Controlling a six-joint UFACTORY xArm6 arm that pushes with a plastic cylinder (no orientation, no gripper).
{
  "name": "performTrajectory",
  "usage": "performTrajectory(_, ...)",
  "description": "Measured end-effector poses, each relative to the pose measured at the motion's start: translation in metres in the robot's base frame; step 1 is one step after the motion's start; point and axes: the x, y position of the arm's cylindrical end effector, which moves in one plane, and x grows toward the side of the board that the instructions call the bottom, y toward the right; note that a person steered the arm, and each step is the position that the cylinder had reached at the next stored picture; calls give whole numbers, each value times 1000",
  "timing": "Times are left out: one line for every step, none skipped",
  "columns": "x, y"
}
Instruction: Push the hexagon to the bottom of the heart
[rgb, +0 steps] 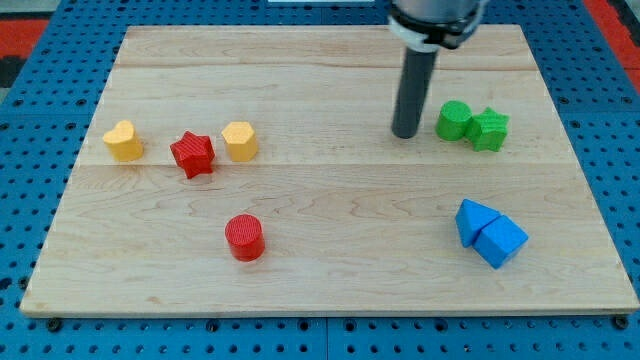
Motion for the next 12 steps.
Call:
performTrajectory(-1, -15)
performTrajectory(-1, -22)
performTrajectory(-1, -34)
performTrajectory(1, -50)
performTrajectory(5, -71)
performTrajectory(3, -100)
performTrajectory(-21, -136)
performTrajectory(5, -173)
performTrajectory(23, -177)
performTrajectory(42, -175)
performTrajectory(43, -199)
performTrajectory(64, -217)
